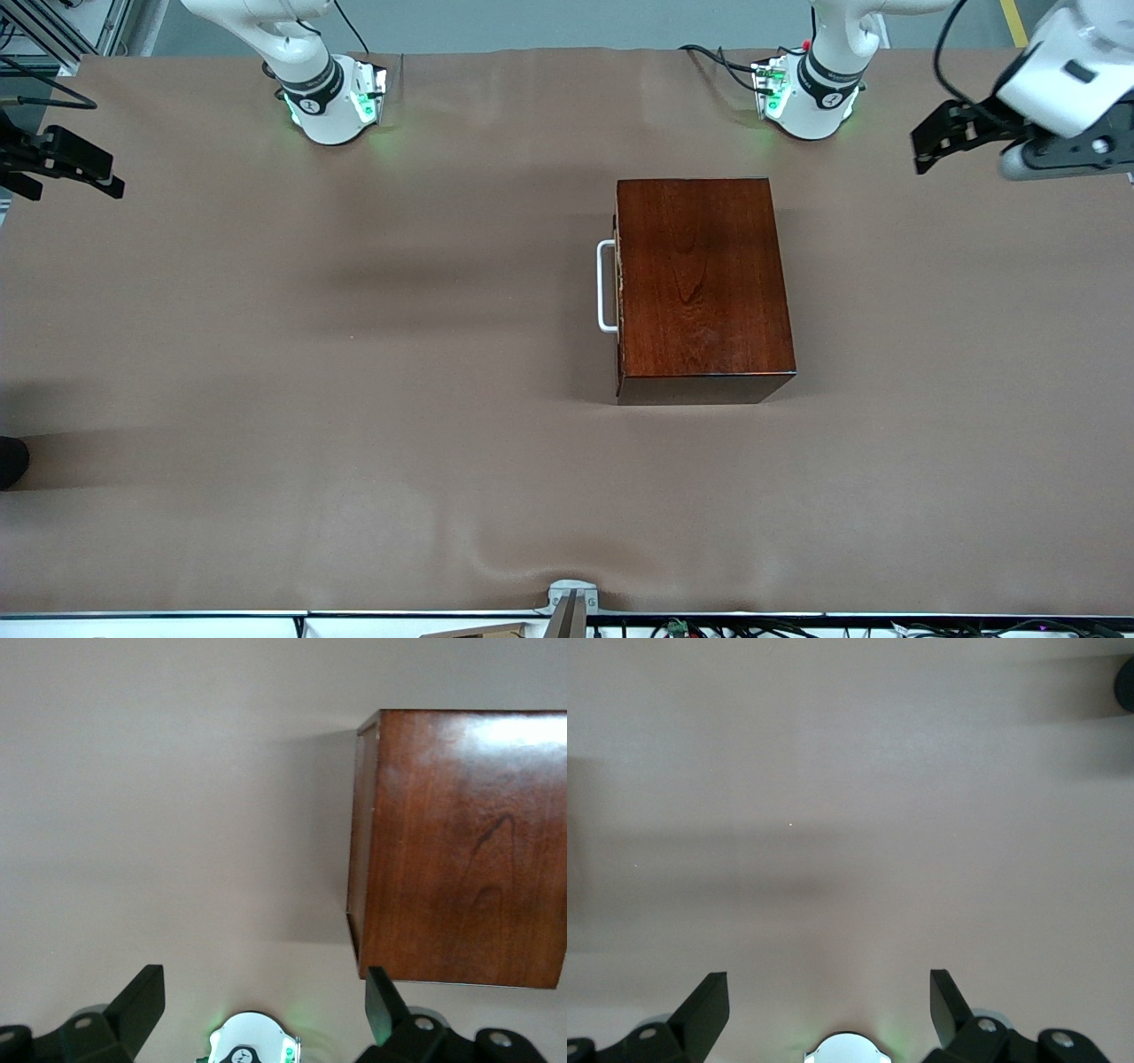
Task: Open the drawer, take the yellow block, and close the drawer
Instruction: 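Move the left gripper down toward the white drawer handle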
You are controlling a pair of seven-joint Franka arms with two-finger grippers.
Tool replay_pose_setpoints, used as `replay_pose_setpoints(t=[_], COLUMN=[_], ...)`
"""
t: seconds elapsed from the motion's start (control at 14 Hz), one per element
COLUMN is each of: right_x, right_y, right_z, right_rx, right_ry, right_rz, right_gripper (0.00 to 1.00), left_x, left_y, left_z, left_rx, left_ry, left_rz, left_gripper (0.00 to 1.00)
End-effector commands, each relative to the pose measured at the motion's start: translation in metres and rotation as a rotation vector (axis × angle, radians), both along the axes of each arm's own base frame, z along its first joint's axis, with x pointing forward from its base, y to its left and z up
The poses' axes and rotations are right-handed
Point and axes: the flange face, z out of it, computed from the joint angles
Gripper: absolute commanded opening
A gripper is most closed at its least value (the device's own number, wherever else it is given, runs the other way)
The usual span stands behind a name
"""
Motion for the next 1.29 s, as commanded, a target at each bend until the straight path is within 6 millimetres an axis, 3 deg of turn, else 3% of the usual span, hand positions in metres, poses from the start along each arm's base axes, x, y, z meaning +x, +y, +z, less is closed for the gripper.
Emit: replay_pose_setpoints(t=[0.0, 0.21, 0.43, 0.72, 0.93, 1.22], right_x=[-0.003, -0.004, -0.003, -0.004, -0.004, -0.004], right_y=[-0.001, -0.002, -0.003, -0.004, -0.004, -0.004], right_z=[0.002, 0.002, 0.002, 0.002, 0.002, 0.002], right_rx=[0.016, 0.016, 0.016, 0.016, 0.016, 0.016], right_ry=[-0.007, -0.005, -0.007, -0.005, -0.004, -0.004], right_rz=[-0.002, -0.004, -0.005, -0.007, -0.007, -0.007], right_gripper=[1.00, 1.00, 1.00, 1.00, 1.00, 1.00], left_x=[0.015, 0.024, 0.020, 0.015, 0.009, 0.011], left_y=[-0.038, -0.082, -0.120, -0.190, -0.258, -0.328], left_z=[-0.007, -0.019, -0.033, -0.058, -0.091, -0.137], left_rx=[-0.020, -0.027, -0.021, -0.034, -0.057, -0.128], left_ry=[0.018, 0.030, 0.040, 0.030, 0.025, -0.033], left_rz=[0.024, 0.076, 0.111, 0.097, 0.037, -0.040], left_gripper=[1.00, 1.00, 1.00, 1.00, 1.00, 1.00])
